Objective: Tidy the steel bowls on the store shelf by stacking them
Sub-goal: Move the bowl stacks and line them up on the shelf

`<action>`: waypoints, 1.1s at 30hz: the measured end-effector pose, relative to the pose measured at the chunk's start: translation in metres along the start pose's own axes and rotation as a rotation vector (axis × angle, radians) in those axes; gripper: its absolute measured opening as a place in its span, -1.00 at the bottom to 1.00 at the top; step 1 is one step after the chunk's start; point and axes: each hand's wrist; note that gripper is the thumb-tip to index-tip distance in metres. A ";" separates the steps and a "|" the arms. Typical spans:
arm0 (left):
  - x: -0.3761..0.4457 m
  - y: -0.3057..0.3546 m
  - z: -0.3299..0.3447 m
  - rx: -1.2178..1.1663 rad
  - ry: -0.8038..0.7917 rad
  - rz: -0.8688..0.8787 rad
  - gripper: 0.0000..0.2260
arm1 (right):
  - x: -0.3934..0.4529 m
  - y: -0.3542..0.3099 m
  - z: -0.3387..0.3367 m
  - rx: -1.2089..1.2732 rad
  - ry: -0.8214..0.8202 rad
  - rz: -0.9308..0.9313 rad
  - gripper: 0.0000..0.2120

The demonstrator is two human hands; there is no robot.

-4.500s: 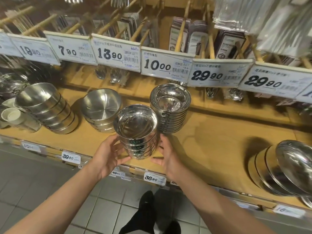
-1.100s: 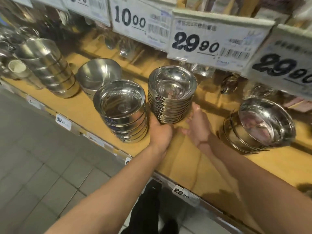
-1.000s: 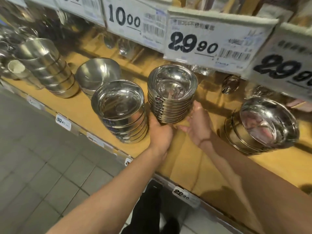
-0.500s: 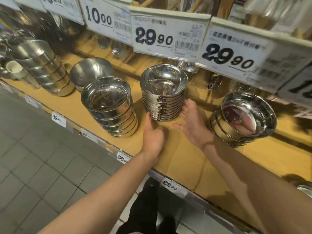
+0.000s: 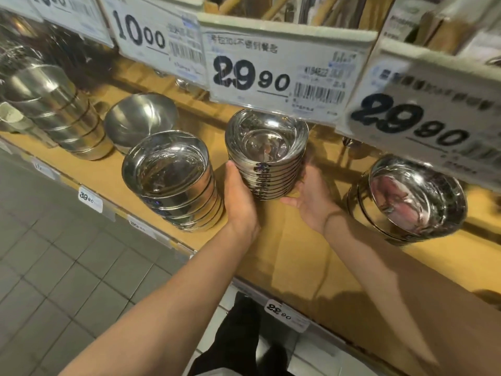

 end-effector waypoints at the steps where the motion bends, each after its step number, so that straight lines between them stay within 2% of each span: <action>1: 0.000 0.000 0.001 0.000 0.001 0.004 -0.51 | 0.000 0.000 0.000 0.007 0.014 0.008 -0.76; 9: -0.025 -0.014 -0.002 -0.003 -0.047 -0.016 -0.54 | -0.030 0.006 -0.010 0.060 0.094 -0.016 -0.76; 17: -0.071 -0.046 -0.022 0.069 -0.068 -0.048 -0.52 | -0.093 0.020 -0.037 0.080 0.033 -0.023 -0.76; 21: -0.113 -0.059 -0.039 0.144 -0.134 -0.061 -0.55 | -0.136 0.027 -0.050 0.107 0.089 -0.008 -0.66; 26: -0.158 -0.077 -0.057 0.268 -0.214 -0.098 -0.64 | -0.193 0.035 -0.078 0.119 0.110 -0.030 -0.79; 33: -0.189 -0.108 -0.039 0.413 -0.315 -0.185 -0.63 | -0.234 0.036 -0.126 0.128 0.302 -0.038 -0.69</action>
Point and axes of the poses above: each hand's wrist, its own x-axis towards the middle knuckle, its own z-axis out of the palm, y = z × x, and after that the axes turned 15 degrees about -z, right-handed
